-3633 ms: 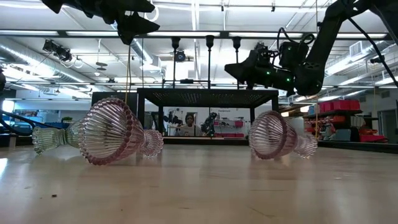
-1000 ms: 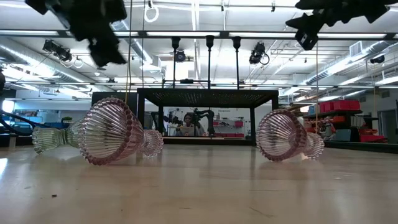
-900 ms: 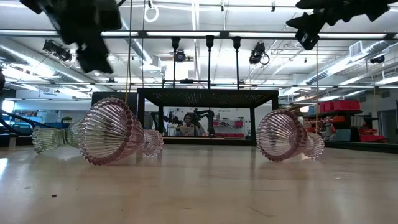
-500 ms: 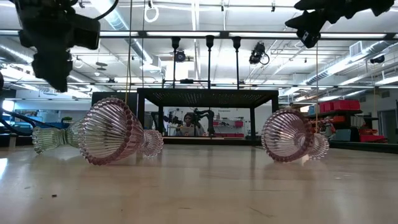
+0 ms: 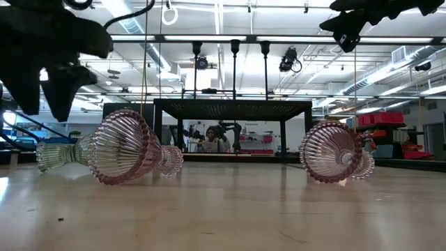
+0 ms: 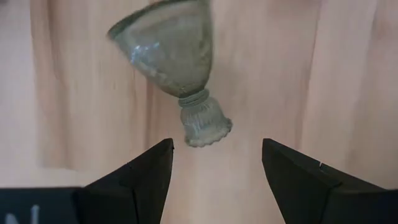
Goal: Pick & Place candle stick holders
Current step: Put the green glass candle holder on the shelf
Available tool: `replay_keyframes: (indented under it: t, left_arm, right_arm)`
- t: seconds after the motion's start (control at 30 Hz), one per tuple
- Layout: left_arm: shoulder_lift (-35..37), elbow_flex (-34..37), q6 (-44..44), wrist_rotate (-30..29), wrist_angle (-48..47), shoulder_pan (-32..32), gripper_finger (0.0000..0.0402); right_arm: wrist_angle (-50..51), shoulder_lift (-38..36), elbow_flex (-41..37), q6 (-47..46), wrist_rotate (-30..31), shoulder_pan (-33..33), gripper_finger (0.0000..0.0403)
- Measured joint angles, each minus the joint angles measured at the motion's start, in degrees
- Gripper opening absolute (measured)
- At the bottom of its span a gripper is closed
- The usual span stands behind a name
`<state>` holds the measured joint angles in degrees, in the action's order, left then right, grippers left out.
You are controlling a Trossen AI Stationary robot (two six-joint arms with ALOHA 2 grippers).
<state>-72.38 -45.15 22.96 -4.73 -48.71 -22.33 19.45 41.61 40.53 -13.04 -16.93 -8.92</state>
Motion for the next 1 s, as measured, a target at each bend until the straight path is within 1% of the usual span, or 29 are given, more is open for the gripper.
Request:
replay_keyframes:
  t: [0.17, 0.27, 0.4, 0.47, 0.57, 0.63, 0.73, 1.0]
  left_arm:
    - [-6.4, -6.6, -21.6, -4.4, -6.1, -3.7, 0.0248]
    - [-9.6, -9.6, -35.9, -7.9, -5.9, -6.2, 0.0248]
    - [-12.5, -11.2, -57.5, -11.1, -5.9, -8.5, 0.0248]
    - [-13.4, -11.1, -64.4, -14.8, -5.6, -9.2, 0.0248]
    - [-14.3, -10.6, -69.6, -21.2, -5.8, -9.4, 0.0248]
    - [-14.6, -10.7, -70.3, -23.3, -4.0, -9.2, 0.0248]
    - [-14.6, -10.7, -72.1, -23.1, -3.0, -9.0, 0.0248]
    - [-14.7, -10.7, -87.7, -22.1, -1.0, -10.4, 0.0248]
  right_arm:
    - [0.4, 0.0, 0.0, 0.0, 0.0, 1.0, 0.0168]
    - [0.3, 0.0, 0.0, 0.0, 0.0, 1.2, 0.0168]
    - [0.1, 0.0, 0.0, 0.0, 0.0, 1.2, 0.0168]
    - [0.0, 0.0, 0.0, 0.0, 0.0, 1.2, 0.0168]
    - [0.0, 0.0, 0.0, 0.0, 0.0, 1.2, 0.0168]
    - [0.0, 0.0, 0.0, 0.0, 0.0, 1.2, 0.0168]
    - [-0.1, 0.0, 0.0, -0.3, 0.0, 1.2, 0.0168]
    - [-0.5, 0.0, 0.0, -1.7, 0.0, 1.2, 0.0168]
